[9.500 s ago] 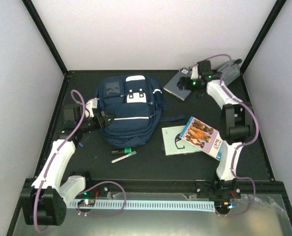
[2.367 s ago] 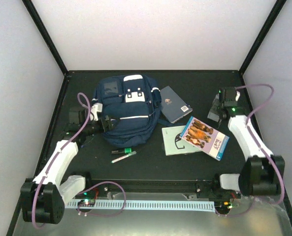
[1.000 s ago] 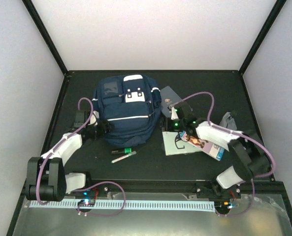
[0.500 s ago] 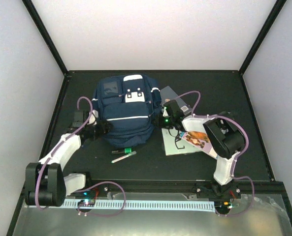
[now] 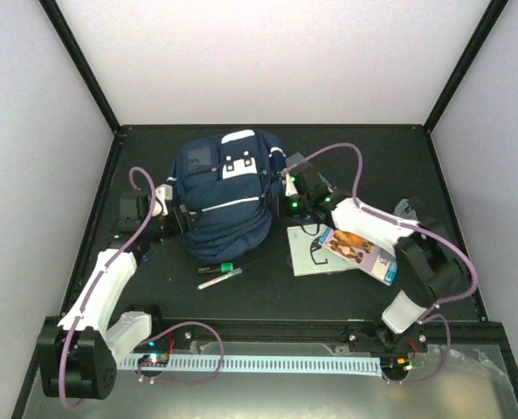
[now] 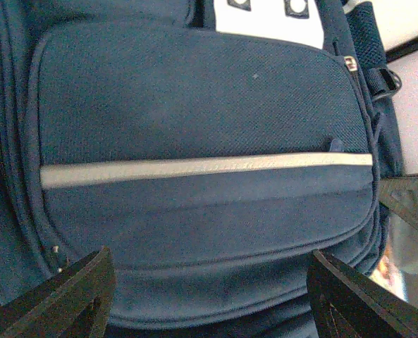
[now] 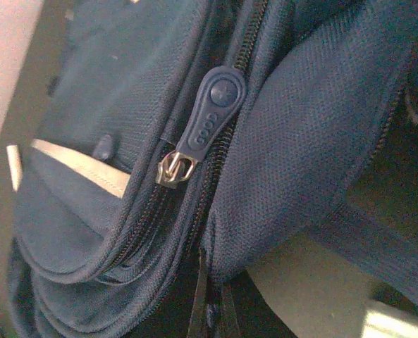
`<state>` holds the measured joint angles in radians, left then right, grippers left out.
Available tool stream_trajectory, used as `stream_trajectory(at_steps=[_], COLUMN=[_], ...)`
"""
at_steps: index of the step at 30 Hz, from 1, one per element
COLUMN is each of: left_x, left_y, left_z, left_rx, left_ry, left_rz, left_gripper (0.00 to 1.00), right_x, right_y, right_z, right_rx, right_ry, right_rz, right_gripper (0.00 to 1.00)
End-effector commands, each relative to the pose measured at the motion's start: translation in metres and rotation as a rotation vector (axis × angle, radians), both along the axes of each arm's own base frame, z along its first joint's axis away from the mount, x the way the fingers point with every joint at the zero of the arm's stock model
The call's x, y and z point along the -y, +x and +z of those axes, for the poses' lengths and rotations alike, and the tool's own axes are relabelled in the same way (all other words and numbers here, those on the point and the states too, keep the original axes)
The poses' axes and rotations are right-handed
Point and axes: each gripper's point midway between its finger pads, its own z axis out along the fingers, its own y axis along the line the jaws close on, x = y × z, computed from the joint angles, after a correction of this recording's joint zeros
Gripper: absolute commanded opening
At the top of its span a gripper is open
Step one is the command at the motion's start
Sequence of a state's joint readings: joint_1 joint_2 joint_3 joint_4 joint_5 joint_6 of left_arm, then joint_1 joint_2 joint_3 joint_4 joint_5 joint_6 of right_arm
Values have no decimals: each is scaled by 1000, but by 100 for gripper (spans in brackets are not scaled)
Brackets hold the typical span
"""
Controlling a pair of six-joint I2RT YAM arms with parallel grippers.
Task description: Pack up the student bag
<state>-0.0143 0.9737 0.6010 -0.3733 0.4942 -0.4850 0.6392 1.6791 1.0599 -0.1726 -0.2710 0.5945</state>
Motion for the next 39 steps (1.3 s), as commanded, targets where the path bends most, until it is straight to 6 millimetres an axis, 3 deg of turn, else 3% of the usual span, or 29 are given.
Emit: stream_trajectory(at_steps=[1, 4, 6, 9, 10, 11, 12, 13, 17, 20, 24, 28, 33, 35, 39], left_x=[19, 21, 25, 47, 52, 57, 61, 66, 75, 75, 74, 74, 72, 72, 71], left_y=[-2, -6, -8, -12, -13, -13, -13, -15, -17, -17, -18, -18, -16, -15, -16], left_z=[59, 81, 90, 96, 93, 88, 83, 77, 55, 37, 15, 9, 9, 10, 8], left_rx=[126, 170, 204, 262, 252, 239, 224, 206, 151, 120, 78, 74, 77, 79, 72], left_ry=[-50, -37, -44, -111, -120, -121, -115, -105, -62, -11, 27, 24, 38, 41, 43], left_rz=[-123, -141, -161, -267, -284, -300, -315, -332, -354, -344, -328, -321, -309, -308, -307], left_gripper=[77, 78, 81, 82, 82, 82, 82, 82, 82, 81, 79, 78, 78, 78, 79], right_x=[25, 60, 94, 148, 164, 178, 186, 187, 171, 140, 87, 55, 26, 20, 6], right_y=[-14, -22, -17, 1, 8, 14, 19, 19, 10, -11, -53, -87, -118, -123, -117], right_z=[65, 67, 66, 61, 58, 57, 60, 60, 71, 74, 67, 48, 8, -6, -16], right_rx=[162, 132, 119, 125, 120, 121, 130, 130, 191, 242, 278, 285, 241, 247, 311], right_ry=[-106, -177, -215, -296, -333, -390, -434, -451, -433, -397, -322, -328, -425, -499, -642], right_rz=[95, 104, 47, -107, -159, -210, -235, -233, -162, -44, 153, 273, 370, 385, 382], right_gripper=[2, 2, 2, 5, 20, 54, 79, 86, 83, 79, 70, 67, 64, 65, 66])
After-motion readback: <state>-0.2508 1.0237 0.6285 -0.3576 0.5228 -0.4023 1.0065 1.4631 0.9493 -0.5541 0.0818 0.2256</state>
